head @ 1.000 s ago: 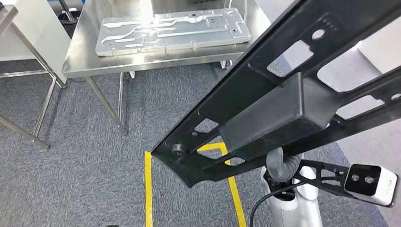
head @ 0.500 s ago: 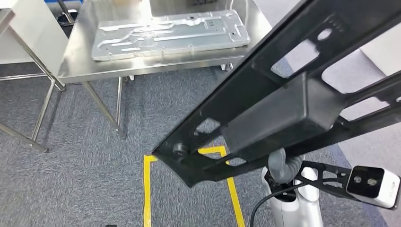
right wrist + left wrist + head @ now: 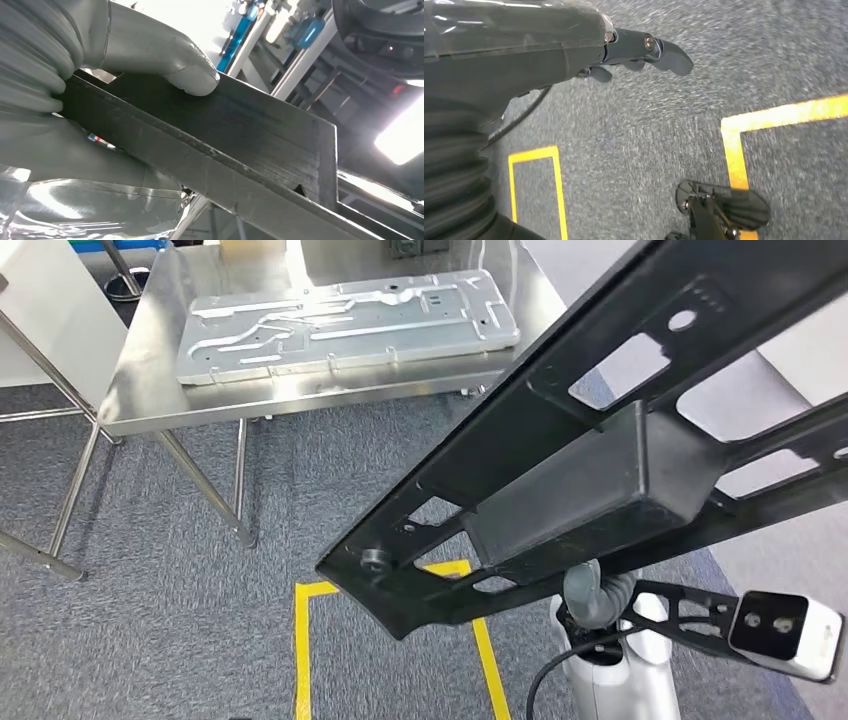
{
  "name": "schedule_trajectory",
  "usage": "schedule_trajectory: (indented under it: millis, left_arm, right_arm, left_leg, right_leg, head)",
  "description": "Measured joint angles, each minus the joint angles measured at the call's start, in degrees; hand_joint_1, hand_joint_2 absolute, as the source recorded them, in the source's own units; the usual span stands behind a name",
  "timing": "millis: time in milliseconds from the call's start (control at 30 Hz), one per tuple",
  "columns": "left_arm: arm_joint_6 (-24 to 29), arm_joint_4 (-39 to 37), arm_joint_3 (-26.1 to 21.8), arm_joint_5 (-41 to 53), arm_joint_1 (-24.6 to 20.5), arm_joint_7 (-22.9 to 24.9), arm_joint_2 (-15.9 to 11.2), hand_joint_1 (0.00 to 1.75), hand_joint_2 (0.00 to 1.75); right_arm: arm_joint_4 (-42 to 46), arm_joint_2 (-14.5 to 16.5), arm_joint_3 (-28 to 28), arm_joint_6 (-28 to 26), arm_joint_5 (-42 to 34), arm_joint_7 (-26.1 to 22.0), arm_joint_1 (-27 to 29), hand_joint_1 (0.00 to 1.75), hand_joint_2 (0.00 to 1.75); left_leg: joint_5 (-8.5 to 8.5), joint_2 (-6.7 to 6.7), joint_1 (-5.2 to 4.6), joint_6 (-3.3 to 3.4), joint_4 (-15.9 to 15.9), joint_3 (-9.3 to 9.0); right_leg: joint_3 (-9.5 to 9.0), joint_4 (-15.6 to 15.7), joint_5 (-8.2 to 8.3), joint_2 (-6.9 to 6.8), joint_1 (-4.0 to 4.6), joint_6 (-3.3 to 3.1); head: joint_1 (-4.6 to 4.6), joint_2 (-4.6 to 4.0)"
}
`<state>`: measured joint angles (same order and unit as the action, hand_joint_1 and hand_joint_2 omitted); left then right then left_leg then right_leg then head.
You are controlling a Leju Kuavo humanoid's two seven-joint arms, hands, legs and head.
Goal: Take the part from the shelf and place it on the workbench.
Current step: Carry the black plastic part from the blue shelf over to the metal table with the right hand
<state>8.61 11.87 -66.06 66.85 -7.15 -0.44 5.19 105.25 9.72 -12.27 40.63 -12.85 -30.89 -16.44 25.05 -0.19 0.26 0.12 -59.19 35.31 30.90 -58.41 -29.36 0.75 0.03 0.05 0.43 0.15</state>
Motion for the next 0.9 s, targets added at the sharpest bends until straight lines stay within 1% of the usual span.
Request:
schedule_trajectory:
  millis: [33, 67, 100, 133, 167, 200, 233, 267, 300, 333, 367, 400, 433, 467, 533, 567, 600, 633, 667, 700, 733, 767, 800, 833, 867, 900]
  left_arm:
    - [0.02, 0.00, -0.01, -0.01, 0.04, -0.03, 0.03, 0.00, 1.75]
    - [0.05, 0.00, -0.02, -0.01, 0.04, -0.07, 0.04, 0.00, 1.75]
    - [0.09, 0.00, -0.03, 0.00, -0.01, -0.12, 0.05, 0.00, 1.75]
    - [0.14, 0.00, -0.03, 0.01, -0.06, -0.17, 0.05, 0.00, 1.75]
    - [0.16, 0.00, -0.03, 0.01, -0.11, -0.20, 0.04, 0.00, 1.75]
    - [0.17, 0.00, -0.03, 0.01, -0.14, -0.22, 0.04, 0.00, 1.75]
    - [0.16, 0.00, -0.03, 0.01, -0.12, -0.22, 0.05, 0.00, 1.75]
    - [0.15, 0.00, -0.04, 0.00, -0.08, -0.22, 0.07, 0.00, 1.75]
    - [0.15, 0.00, -0.04, -0.01, -0.04, -0.22, 0.10, 0.00, 1.75]
    - [0.14, 0.00, -0.05, -0.01, 0.00, -0.21, 0.13, 0.00, 1.75]
    - [0.14, 0.00, -0.06, -0.01, -0.02, -0.22, 0.15, 0.00, 1.75]
    - [0.14, 0.00, -0.06, 0.00, -0.07, -0.23, 0.15, 0.00, 1.75]
    - [0.14, 0.00, -0.06, 0.01, -0.12, -0.25, 0.14, 0.00, 1.75]
    - [0.14, 0.00, -0.07, 0.01, -0.18, -0.25, 0.13, 0.00, 1.75]
    - [0.14, 0.00, -0.07, 0.01, -0.25, -0.25, 0.13, 0.00, 1.75]
    - [0.14, 0.00, -0.08, 0.01, -0.31, -0.25, 0.13, 0.00, 1.75]
    - [0.14, 0.00, -0.08, 0.01, -0.36, -0.26, 0.13, 0.00, 1.75]
    - [0.14, 0.00, -0.08, 0.01, -0.38, -0.27, 0.13, 0.00, 1.75]
    - [0.14, 0.00, -0.08, 0.02, -0.35, -0.27, 0.14, 0.00, 1.75]
    - [0.13, 0.00, -0.08, 0.04, -0.27, -0.26, 0.14, 0.00, 1.75]
    - [0.13, 0.00, -0.08, 0.07, -0.17, -0.26, 0.14, 0.00, 1.75]
    - [0.12, 0.00, -0.08, 0.10, -0.09, -0.26, 0.13, 0.00, 1.75]
    - [0.12, 0.00, -0.08, 0.14, -0.05, -0.26, 0.11, 0.00, 1.75]
    - [0.11, 0.00, -0.08, 0.16, -0.05, -0.26, 0.09, 0.00, 1.75]
    - [0.08, 0.00, -0.08, 0.19, -0.06, -0.26, -0.02, 0.00, 1.75]
    - [0.05, 0.00, -0.08, 0.22, -0.09, -0.26, -0.09, 0.00, 1.75]
  right_arm:
    - [0.04, 0.01, 0.01, 0.02, 0.01, -0.02, -0.01, 1.75, 1.75]
    - [0.09, 0.02, 0.01, 0.07, 0.00, -0.08, -0.05, 1.75, 1.75]
    - [0.14, 0.03, 0.01, 0.14, 0.00, -0.17, -0.09, 1.75, 1.75]
    - [0.15, 0.02, 0.00, 0.20, 0.00, -0.24, -0.07, 1.75, 1.75]
    - [0.14, 0.01, 0.00, 0.23, 0.00, -0.30, -0.02, 1.75, 1.75]
    - [0.13, -0.01, -0.01, 0.25, 0.00, -0.35, 0.08, 1.75, 1.75]
    - [0.12, -0.02, -0.01, 0.23, 0.00, -0.35, 0.17, 1.75, 1.75]
    - [0.11, -0.03, -0.01, 0.21, 0.01, -0.35, 0.22, 1.75, 1.75]
    - [0.12, -0.03, -0.01, 0.20, 0.04, -0.35, 0.22, 1.75, 1.75]
    - [0.14, -0.03, 0.00, 0.18, 0.08, -0.33, 0.20, 1.75, 1.75]
    - [0.15, -0.03, -0.01, 0.14, 0.12, -0.31, 0.17, 1.75, 1.75]
    - [0.18, -0.02, -0.02, 0.10, 0.15, -0.27, 0.14, 1.75, 1.75]
    - [0.21, -0.02, -0.03, 0.03, 0.16, -0.23, 0.12, 1.75, 1.75]
    - [0.24, -0.01, -0.03, -0.03, 0.16, -0.19, 0.11, 1.75, 1.75]
    - [0.34, 0.01, -0.01, -0.13, 0.15, -0.13, 0.08, 1.75, 1.75]
    - [0.41, 0.03, -0.01, -0.14, 0.16, -0.11, 0.02, 1.75, 1.75]
    - [0.47, 0.08, 0.00, -0.14, 0.16, -0.10, -0.05, 1.75, 1.75]
    - [0.53, 0.13, -0.01, -0.13, 0.16, -0.10, -0.10, 1.75, 1.75]
    - [0.54, 0.16, -0.01, -0.13, 0.16, -0.10, -0.15, 1.75, 1.75]
    - [0.52, 0.19, 0.00, -0.13, 0.16, -0.08, -0.15, 1.75, 1.75]
    - [0.50, 0.19, -0.01, -0.13, 0.16, -0.04, -0.13, 1.75, 1.75]
    - [0.48, 0.19, 0.00, -0.13, 0.17, -0.01, -0.12, 1.75, 1.75]
    - [0.45, 0.20, 0.00, -0.14, 0.17, 0.01, -0.13, 1.75, 1.75]
    - [0.45, 0.20, 0.00, -0.15, 0.17, 0.01, -0.15, 1.75, 1.75]
    - [0.44, 0.20, 0.01, -0.16, 0.17, 0.01, -0.18, 1.75, 1.75]
    - [0.42, 0.20, 0.00, -0.17, 0.17, 0.02, -0.22, 1.75, 1.75]
  left_leg:
    - [0.02, -0.03, 0.13, 0.22, 0.42, -0.31]
    - [0.09, -0.03, 0.32, 0.51, 0.85, -0.76]
    - [0.19, -0.01, 0.52, 0.80, 1.23, -1.26]
    - [0.39, 0.01, 0.56, 1.02, 1.42, -1.70]
    - [0.69, 0.03, 0.58, 1.19, 1.48, -2.05]
    - [1.02, 0.03, 0.60, 1.23, 1.48, -2.41]
    - [1.41, 0.01, 0.64, 1.17, 1.47, -2.87]
    - [1.86, -0.03, 0.73, 1.03, 1.45, -3.43]
    - [2.38, -0.08, 0.87, 0.81, 1.41, -4.12]
    - [2.98, -0.14, 1.01, 0.49, 1.33, -4.76]
    - [3.58, -0.20, 1.04, 0.09, 1.19, -5.27]
    - [4.08, -0.25, 1.02, -0.33, 1.08, -5.56]
    - [4.45, -0.25, 0.96, -0.73, 1.07, -5.69]
    - [4.67, -0.23, 0.92, -1.10, 1.20, -5.80]
    - [5.13, -0.10, 1.05, -1.76, 1.50, -6.32]
    - [5.65, -0.04, 1.11, -2.00, 0.83, -6.29]
    - [6.60, -0.02, 1.14, -2.17, -1.03, -5.58]
    - [7.92, -0.01, 1.16, -2.24, -4.22, -3.94]
    - [9.35, -0.01, 1.15, -2.24, -8.37, -1.51]
    - [10.38, -0.01, 1.13, -2.21, -12.38, 1.13]
    - [10.43, -0.01, 1.08, -2.10, -15.05, 3.27]
    - [9.25, -0.02, 0.99, -1.87, -15.58, 4.43]
    - [6.94, -0.02, 0.82, -1.50, -13.81, 4.46]
    - [3.88, -0.03, 0.55, -0.95, -10.21, 3.59]
    - [1.51, -0.03, 0.24, -0.32, -6.64, 2.43]
    - [-0.04, -0.03, -0.08, 0.19, -3.50, 1.30]
  right_leg:
    - [-0.10, -0.13, -0.22, -0.06, -0.02, 0.33]
    - [0.19, -1.05, -0.71, -0.13, -0.05, 0.68]
    - [1.26, -3.24, -1.64, -0.19, -0.13, 1.03]
    - [3.16, -6.64, -2.86, -0.26, -0.37, 1.33]
    - [5.67, -10.62, -4.12, -0.31, -0.58, 1.62]
    - [8.14, -14.10, -4.83, -0.35, -0.82, 1.88]
    - [9.87, -15.93, -4.47, -0.40, -1.04, 2.11]
    - [10.52, -15.54, -2.89, -0.45, -1.24, 2.30]
    - [10.01, -12.95, -0.27, -0.52, -1.42, 2.45]
    - [8.78, -9.00, 2.54, -0.64, -1.57, 2.57]
    - [7.40, -5.42, 4.47, -0.71, -1.50, 2.60]
    - [6.33, -2.82, 5.42, -0.76, -1.42, 2.38]
    - [5.82, -1.56, 5.40, -0.75, -1.27, 2.05]
    - [5.67, -1.43, 4.86, -0.64, -1.05, 1.59]
    - [5.30, -1.12, 4.35, -0.44, -1.04, 0.63]
    - [4.89, -0.96, 4.10, -0.43, -1.10, 0.17]
    - [4.41, -0.77, 3.84, -0.50, -1.17, -0.27]
    - [3.98, -0.68, 3.55, -0.58, -1.13, -0.64]
    - [3.64, -0.66, 3.22, -0.64, -0.99, -0.94]
    - [3.30, -0.66, 2.87, -0.61, -0.79, -1.14]
    - [2.89, -0.67, 2.50, -0.52, -0.56, -1.28]
    - [2.36, -0.67, 2.09, -0.40, -0.35, -1.36]
    - [1.71, -0.67, 1.65, -0.29, -0.14, -1.40]
    - [0.98, -0.66, 1.16, -0.23, 0.02, -1.41]
    - [0.36, -0.62, 0.69, -0.21, 0.19, -1.35]
    - [-0.04, -0.62, 0.28, -0.15, 0.28, -1.20]
  head:
    - [0.04, 0.00]
    - [0.07, 0.00]
    - [0.13, -0.01]
    - [0.15, -0.01]
    - [0.18, -0.01]
    - [0.17, -0.01]
    - [0.18, 0.00]
    - [0.18, 0.00]
    - [0.18, 0.00]
    - [0.19, 0.00]
    - [0.21, 0.00]
    - [0.22, 0.00]
    - [0.20, 0.00]
    - [0.15, 0.00]
    - [0.03, 0.00]
    - [-0.07, -0.01]
    - [-0.19, -0.01]
    - [-0.32, -0.01]
    - [-0.44, -0.01]
    - [-0.49, 0.00]
    - [-0.49, 0.00]
    - [-0.49, 0.00]
    - [-0.50, 0.00]
    - [-0.50, 0.00]
    - [-0.44, 0.00]
    - [-0.41, 0.00]
